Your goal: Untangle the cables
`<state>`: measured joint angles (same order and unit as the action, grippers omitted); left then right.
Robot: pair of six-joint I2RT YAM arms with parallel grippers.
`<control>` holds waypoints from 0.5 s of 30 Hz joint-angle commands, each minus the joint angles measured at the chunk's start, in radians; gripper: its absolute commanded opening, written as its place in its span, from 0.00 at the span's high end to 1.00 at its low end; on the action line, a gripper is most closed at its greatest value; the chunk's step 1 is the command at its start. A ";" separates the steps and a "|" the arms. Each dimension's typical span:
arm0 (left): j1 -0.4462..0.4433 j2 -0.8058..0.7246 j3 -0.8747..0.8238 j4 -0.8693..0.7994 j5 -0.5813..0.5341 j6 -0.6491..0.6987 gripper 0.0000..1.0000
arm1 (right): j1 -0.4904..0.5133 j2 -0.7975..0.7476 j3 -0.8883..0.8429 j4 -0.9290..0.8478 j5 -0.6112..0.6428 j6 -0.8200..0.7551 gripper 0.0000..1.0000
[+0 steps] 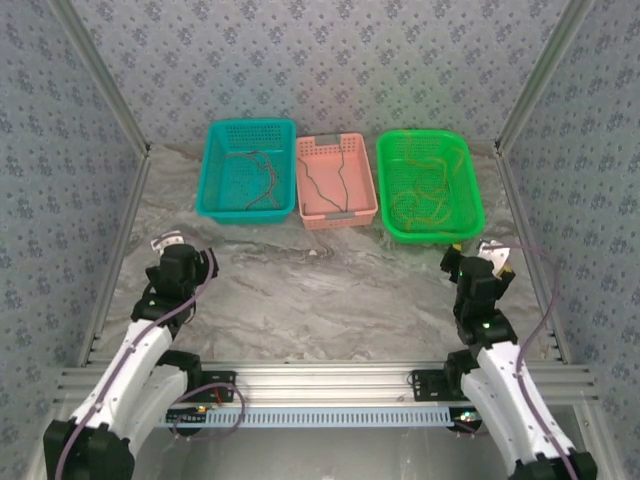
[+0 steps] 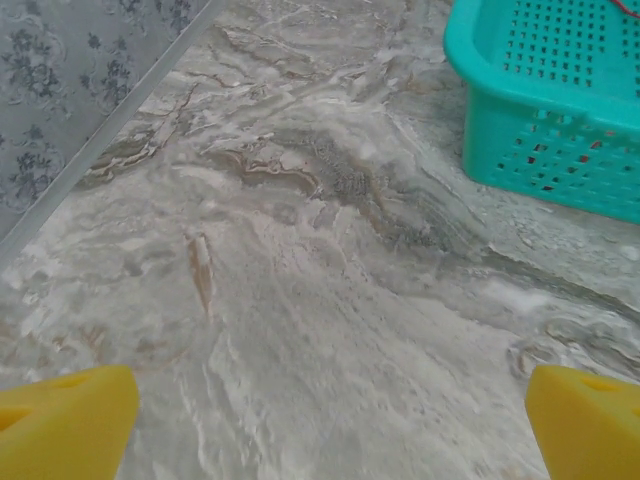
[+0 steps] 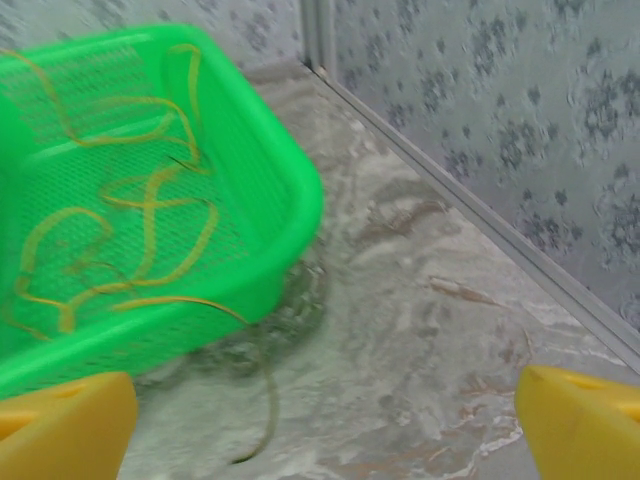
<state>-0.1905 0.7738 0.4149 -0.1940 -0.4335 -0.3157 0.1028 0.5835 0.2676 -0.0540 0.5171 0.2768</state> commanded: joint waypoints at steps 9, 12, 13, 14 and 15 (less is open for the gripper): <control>0.124 0.406 -0.140 0.842 0.152 0.236 0.01 | -0.105 0.446 -0.119 0.751 -0.246 -0.186 0.01; 0.143 0.483 -0.132 0.951 0.178 0.274 0.01 | -0.112 0.525 -0.101 0.815 -0.285 -0.215 0.01; 0.152 0.504 -0.126 0.973 0.188 0.273 0.01 | -0.115 0.545 -0.097 0.835 -0.287 -0.217 0.01; 0.163 0.528 -0.117 0.991 0.202 0.274 0.01 | -0.116 0.571 -0.092 0.863 -0.290 -0.226 0.01; 0.171 0.558 -0.110 1.011 0.208 0.272 0.01 | -0.118 0.597 -0.085 0.884 -0.294 -0.228 0.01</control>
<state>-0.0402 1.2846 0.2714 0.6426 -0.2756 -0.0811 -0.0055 1.1366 0.1604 0.6662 0.2588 0.0929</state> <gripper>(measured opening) 0.993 0.986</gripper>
